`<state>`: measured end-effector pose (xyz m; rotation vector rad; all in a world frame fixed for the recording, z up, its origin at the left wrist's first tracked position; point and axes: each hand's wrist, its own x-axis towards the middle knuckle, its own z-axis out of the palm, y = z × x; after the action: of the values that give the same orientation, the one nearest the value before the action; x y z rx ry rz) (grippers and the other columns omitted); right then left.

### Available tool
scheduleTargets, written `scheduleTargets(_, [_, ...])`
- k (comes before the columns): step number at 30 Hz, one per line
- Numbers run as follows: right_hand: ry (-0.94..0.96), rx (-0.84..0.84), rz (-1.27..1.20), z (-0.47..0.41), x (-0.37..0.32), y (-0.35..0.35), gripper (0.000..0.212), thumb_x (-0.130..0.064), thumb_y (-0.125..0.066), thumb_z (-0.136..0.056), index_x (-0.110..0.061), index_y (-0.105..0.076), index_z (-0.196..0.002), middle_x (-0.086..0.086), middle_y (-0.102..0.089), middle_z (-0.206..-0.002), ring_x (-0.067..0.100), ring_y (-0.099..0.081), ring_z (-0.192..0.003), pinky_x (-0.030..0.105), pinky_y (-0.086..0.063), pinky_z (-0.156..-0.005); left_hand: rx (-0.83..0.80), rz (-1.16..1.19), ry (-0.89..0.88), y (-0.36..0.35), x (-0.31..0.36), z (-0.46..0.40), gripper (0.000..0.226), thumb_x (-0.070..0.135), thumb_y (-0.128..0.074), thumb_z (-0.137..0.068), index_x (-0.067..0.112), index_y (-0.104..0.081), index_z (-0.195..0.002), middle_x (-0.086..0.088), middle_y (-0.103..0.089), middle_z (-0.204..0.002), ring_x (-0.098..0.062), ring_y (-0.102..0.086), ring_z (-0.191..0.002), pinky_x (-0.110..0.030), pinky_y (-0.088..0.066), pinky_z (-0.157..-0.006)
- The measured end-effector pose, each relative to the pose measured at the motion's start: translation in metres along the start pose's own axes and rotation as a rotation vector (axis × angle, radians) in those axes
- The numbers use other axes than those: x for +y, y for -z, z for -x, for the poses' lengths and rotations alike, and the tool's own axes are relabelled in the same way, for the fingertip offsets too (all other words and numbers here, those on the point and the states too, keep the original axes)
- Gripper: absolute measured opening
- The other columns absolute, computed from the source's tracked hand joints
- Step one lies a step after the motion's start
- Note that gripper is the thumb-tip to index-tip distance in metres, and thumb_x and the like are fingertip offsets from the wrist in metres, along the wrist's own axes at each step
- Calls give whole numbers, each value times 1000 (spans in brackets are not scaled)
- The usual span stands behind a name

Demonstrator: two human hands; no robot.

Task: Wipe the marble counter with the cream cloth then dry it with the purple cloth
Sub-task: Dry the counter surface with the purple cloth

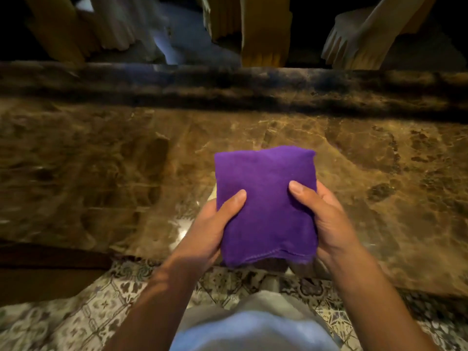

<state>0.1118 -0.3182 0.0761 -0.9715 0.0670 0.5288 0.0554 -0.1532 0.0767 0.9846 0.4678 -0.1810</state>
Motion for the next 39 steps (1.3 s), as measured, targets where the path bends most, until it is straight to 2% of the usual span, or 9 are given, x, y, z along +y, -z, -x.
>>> scheduleTargets(4, [-143,-74,72,-3,53,-53,65,-48,-99,-43,-16,-83,-97,13,-81,-101,22,-79,-88,33,-63,-76,76,-124,-69,75,19,29,19,32,-67,-80,29,-84,-86,-3,-82,-96,-14,-76,-88,-33,-61,-83])
scheduleTargets(8, [-250,-58,141,6,113,-109,77,-56,-99,-37,-18,-82,-101,11,-80,-111,22,-78,-97,30,-63,-76,101,-183,-85,146,38,63,16,34,-78,-79,21,-83,-85,-4,-81,-92,-13,-76,-82,-28,-60,-73])
scheduleTargets(10, [-226,-40,215,9,137,-133,70,-58,-96,-43,-23,-82,-102,8,-79,-114,21,-76,-104,29,-62,-80,142,-194,-80,178,46,75,25,36,-79,-79,12,-79,-86,-5,-81,-89,-14,-75,-78,-27,-61,-70])
scheduleTargets(12, [-184,-13,305,10,156,-156,47,-54,-87,-57,-32,-83,-99,2,-80,-114,20,-74,-109,28,-61,-85,189,-205,-68,207,54,85,34,41,-68,-75,11,-76,-89,-5,-81,-87,-15,-76,-78,-28,-61,-71])
scheduleTargets(16, [-166,26,473,8,178,-193,24,-46,-72,-72,-37,-82,-92,-9,-81,-104,10,-75,-102,29,-58,-88,246,-252,-73,259,68,97,34,45,-75,-81,13,-78,-91,-11,-81,-96,-23,-76,-88,-37,-60,-80])
scheduleTargets(22, [-207,-9,549,-13,190,-221,12,-31,-67,-90,-24,-76,-91,-16,-81,-87,-2,-75,-82,13,-54,-66,269,-327,-114,301,82,92,31,42,-65,-86,17,-78,-98,-11,-80,-100,-21,-76,-91,-38,-59,-80])
scheduleTargets(29, [-194,-92,518,-75,195,-237,17,-37,-68,-78,-35,-84,-82,-7,-82,-90,4,-76,-84,18,-57,-71,329,-299,-167,311,113,65,29,40,-67,-83,18,-78,-99,-3,-81,-97,-14,-77,-89,-27,-58,-72])
scheduleTargets(34, [-189,-122,537,-111,198,-254,22,-37,-71,-77,-21,-82,-86,-3,-82,-94,7,-75,-87,20,-57,-73,377,-260,-257,327,130,48,24,26,-65,-90,12,-76,-106,-3,-81,-98,-12,-74,-90,-24,-57,-72])
scheduleTargets(39, [-195,-55,505,-127,204,-265,23,-36,-71,-78,-19,-82,-89,6,-82,-100,18,-77,-93,34,-58,-86,393,-288,-234,348,140,26,13,26,-68,-90,24,-80,-96,-1,-82,-97,-11,-76,-89,-22,-57,-71])
